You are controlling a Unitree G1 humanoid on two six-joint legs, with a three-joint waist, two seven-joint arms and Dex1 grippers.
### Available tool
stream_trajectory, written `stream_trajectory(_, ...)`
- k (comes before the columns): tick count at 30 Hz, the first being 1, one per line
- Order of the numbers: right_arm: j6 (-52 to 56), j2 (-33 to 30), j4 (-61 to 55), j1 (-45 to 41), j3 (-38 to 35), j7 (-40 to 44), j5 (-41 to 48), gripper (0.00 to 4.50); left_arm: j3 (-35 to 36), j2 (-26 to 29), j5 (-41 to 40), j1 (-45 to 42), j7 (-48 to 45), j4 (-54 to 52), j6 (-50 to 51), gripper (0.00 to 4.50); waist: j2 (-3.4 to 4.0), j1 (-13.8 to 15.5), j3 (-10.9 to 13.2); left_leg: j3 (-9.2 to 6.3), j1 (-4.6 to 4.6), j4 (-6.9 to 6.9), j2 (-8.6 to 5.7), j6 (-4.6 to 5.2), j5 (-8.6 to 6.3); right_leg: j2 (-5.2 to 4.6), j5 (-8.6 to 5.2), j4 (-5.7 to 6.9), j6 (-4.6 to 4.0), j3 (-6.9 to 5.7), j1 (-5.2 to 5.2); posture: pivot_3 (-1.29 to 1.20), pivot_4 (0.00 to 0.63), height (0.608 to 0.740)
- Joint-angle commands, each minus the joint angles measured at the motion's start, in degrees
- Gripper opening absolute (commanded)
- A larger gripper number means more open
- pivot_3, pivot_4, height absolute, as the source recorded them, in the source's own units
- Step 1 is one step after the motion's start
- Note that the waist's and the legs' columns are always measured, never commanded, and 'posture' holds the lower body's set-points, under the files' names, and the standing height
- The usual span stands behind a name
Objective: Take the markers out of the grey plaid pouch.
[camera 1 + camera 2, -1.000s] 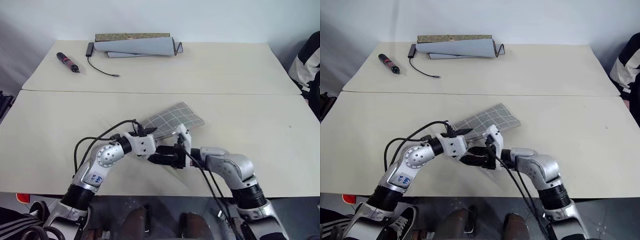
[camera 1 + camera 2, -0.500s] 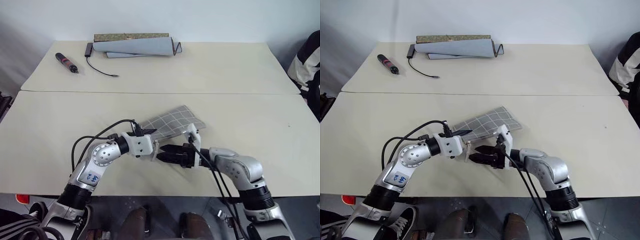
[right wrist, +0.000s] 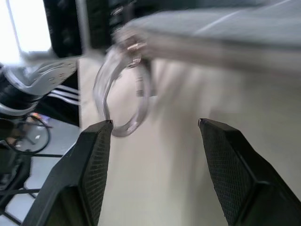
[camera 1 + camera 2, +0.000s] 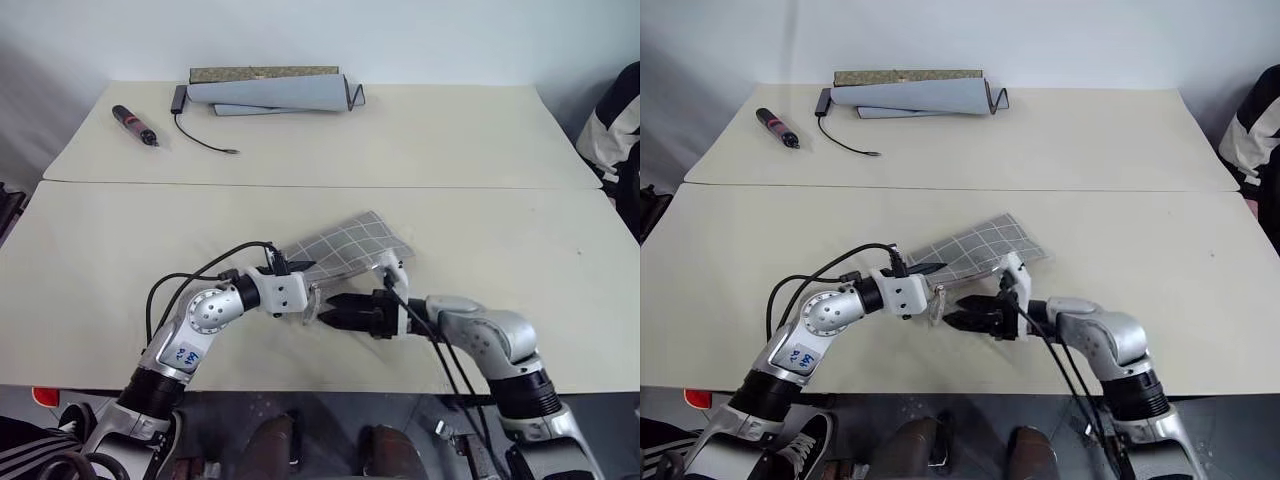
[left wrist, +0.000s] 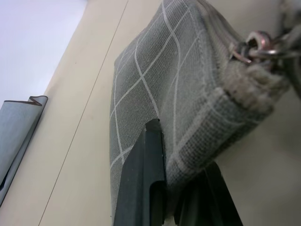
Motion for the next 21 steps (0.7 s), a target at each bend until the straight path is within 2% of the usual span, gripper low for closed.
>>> stream_trajectory(1, 0.0, 1.1, -1.6, -0.5, 0.3, 0.9, 1.5, 3.02, 0.4, -0.1, -1.0, -0.4, 0.2, -0.6, -0.8, 0.0, 0.0, 0.0, 0.0, -0.01, 0.0, 0.0, 0.02, 0.0, 0.0, 0.01, 0.0, 0.0, 0.0, -0.02, 0.02, 0.0, 0.15, 0.74)
stream_trajectory(5, 1.7, 3.9, -3.6, 0.0, 0.7, -0.6, 3.0, 3.02, -0.2, -0.6, -0.5, -1.0, 0.4, 0.0, -0.9, 0.0, 0.0, -0.2, 0.0, 0.0, 0.0, 0.0, 0.02, 0.02, 0.02, 0.02, 0.0, 0.17, 0.0, -0.03, 0.03, 0.0, 0.15, 0.74)
stream_trajectory(14, 5.1, 2.8, -6.5, 0.6, 0.8, -0.4, 4.9, 3.02, -0.5, -0.4, -0.4, -0.9, 0.3, 0.1, -1.2, 0.0, 0.0, 0.0, 0.0, -0.02, 0.0, 0.04, 0.01, 0.03, -0.03, -0.01, 0.02, 0.0, 0.03, -0.02, 0.05, 0.0, 0.15, 0.74)
stream_trajectory(21, 0.9, 5.6, -4.1, 0.8, 5.0, -5.4, -1.7, 3.02, -0.8, -1.1, -0.2, -1.4, 0.5, -0.1, -0.6, 0.0, 0.0, -0.1, 0.0, 0.0, 0.0, 0.04, 0.01, 0.01, -0.03, 0.0, 0.02, 0.01, 0.03, -0.01, 0.02, 0.0, 0.15, 0.74)
